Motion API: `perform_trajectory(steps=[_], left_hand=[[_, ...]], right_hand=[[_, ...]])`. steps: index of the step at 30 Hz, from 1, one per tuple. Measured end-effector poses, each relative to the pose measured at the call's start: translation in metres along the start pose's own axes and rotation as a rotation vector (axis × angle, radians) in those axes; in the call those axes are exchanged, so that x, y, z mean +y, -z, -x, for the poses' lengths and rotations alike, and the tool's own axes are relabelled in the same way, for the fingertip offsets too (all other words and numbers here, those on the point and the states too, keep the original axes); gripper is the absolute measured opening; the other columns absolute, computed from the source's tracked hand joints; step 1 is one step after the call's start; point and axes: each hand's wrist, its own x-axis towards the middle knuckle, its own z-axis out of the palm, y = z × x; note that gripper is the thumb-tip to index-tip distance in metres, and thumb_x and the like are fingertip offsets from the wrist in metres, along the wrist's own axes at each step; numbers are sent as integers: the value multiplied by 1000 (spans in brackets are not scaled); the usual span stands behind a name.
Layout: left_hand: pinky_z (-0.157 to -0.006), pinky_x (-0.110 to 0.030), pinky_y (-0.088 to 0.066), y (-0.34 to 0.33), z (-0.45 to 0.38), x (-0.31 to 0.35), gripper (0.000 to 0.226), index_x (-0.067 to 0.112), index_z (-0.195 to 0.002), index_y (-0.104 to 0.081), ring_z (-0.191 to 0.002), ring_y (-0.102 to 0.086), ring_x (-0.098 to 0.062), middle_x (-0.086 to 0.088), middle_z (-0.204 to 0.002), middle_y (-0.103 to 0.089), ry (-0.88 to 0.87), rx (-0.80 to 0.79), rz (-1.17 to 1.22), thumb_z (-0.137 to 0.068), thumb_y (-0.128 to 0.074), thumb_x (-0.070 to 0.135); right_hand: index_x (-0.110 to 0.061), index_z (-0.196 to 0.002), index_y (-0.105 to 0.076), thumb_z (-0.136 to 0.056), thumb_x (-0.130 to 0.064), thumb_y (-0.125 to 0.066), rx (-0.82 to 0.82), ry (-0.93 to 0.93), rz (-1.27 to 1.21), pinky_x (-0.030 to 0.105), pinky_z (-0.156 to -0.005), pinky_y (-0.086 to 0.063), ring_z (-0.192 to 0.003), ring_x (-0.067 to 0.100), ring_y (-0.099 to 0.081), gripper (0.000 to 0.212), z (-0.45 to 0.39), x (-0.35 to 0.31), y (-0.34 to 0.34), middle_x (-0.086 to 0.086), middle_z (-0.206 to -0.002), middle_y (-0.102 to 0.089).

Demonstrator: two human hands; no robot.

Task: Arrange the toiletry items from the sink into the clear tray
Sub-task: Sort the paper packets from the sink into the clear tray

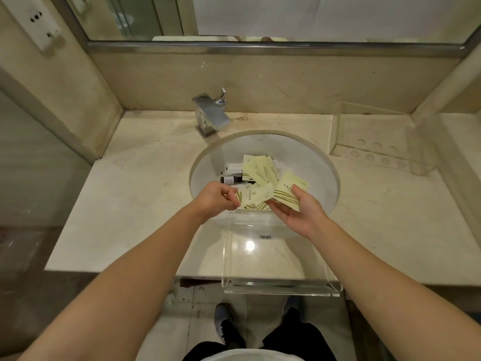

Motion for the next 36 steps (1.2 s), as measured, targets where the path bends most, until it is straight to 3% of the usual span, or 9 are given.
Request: perform_trajectory(steps=[7, 9, 12, 19, 25, 28, 31, 34, 36], left_hand=[[-91, -24, -43, -12, 8, -11, 38, 17, -59, -68, -125, -50, -18, -6, -142, -50, -86, -19, -268, -74, -56, -16], [-89, -22, -45, -17, 11, -12, 31, 14, -64, -70, -112, -54, -13, -2, -138, -51, -90, -71, -355, -74, -58, -13], [-67, -13, -44, -27, 15, -13, 26, 7, -81, -73, -85, -54, -9, -4, -123, -56, -100, -167, -366, -77, -56, -12], [-86, -40, -57, -40, 15, -24, 20, 17, -72, -55, -102, -61, -24, -5, -103, -62, -41, -80, -236, -80, -64, 0], [-63, -23, -57, -42, 17, -27, 25, 20, -95, -45, -96, -62, -24, -3, -100, -55, -83, -129, -410, -86, -56, -1], [-73, -26, -56, -42, 18, -26, 40, 18, -124, -51, -102, -61, -25, -8, -110, -57, -133, -185, -574, -89, -51, -1], [-84, -30, -52, -44, 16, -26, 39, 14, -124, -59, -109, -58, -25, -9, -123, -59, -197, -218, -765, -89, -47, 1], [-83, -28, -48, -46, 15, -27, 37, 15, -121, -61, -109, -57, -23, -8, -123, -60, -197, -251, -884, -89, -47, 3], [-88, -30, -46, -48, 15, -28, 38, 14, -124, -58, -112, -55, -24, -8, -124, -60, -190, -267, -933, -89, -47, 5]], right_hand=[[-5, -119, -52, -95, -14, -54, 29, 38, -13, 43, -69, -60, -99, 36, -70, 26, 9, 5, 24, 25, -116, -66], [-5, -115, -54, -94, -13, -55, 55, 42, 35, 41, -66, -60, -98, 34, -69, 22, 12, 9, 28, 22, -113, -66], [-8, -111, -58, -95, -11, -55, 95, 83, 197, 40, -69, -57, -97, 28, -66, 17, 13, 19, 31, 13, -105, -68], [-14, -121, -56, -96, -4, -50, 84, 163, 262, 46, -80, -55, -104, 32, -65, 28, 19, 34, 46, 14, -111, -68], [-21, -118, -53, -90, 0, -56, 209, 305, 398, 47, -77, -58, -100, 29, -65, 35, 27, 33, 60, 8, -110, -66], [-16, -120, -56, -88, -9, -64, 209, 318, 435, 47, -81, -57, -99, 28, -67, 34, 26, 33, 67, 8, -112, -68], [-13, -115, -57, -89, -17, -64, 247, 336, 529, 46, -79, -59, -92, 25, -69, 27, 27, 33, 69, 9, -109, -70], [-12, -107, -46, -89, -9, -61, 343, 402, 752, 30, -59, -51, -84, 21, -64, 24, 27, 32, 72, 10, -106, -61], [-15, -106, -37, -87, -4, -62, 345, 433, 810, 26, -57, -47, -85, 22, -62, 33, 26, 32, 75, 9, -106, -53]])
